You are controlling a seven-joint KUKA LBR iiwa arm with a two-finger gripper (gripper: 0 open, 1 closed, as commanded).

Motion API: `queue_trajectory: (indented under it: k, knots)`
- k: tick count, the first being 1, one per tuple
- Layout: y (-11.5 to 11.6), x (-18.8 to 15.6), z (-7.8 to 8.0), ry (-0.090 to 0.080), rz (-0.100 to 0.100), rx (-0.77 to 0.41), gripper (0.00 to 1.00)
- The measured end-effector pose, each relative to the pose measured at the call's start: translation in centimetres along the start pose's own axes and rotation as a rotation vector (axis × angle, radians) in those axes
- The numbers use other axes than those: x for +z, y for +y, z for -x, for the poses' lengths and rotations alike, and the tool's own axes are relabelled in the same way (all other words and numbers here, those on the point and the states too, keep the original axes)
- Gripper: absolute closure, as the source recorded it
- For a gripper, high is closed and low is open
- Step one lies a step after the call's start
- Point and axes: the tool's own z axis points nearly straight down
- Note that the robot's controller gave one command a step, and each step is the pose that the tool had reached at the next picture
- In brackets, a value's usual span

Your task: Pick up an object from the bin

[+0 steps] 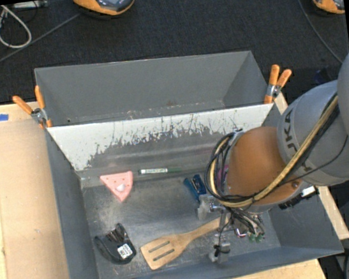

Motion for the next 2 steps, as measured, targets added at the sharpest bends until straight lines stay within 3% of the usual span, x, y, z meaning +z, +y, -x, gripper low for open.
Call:
queue_trajectory:
  k: [1,2]
  knots:
    - [0.22,0.62,-0.67,0.009,0.0,-0.081,1.0]
    - [0.21,0.5,-0.37,-0.002,0.0,-0.079,0.0]
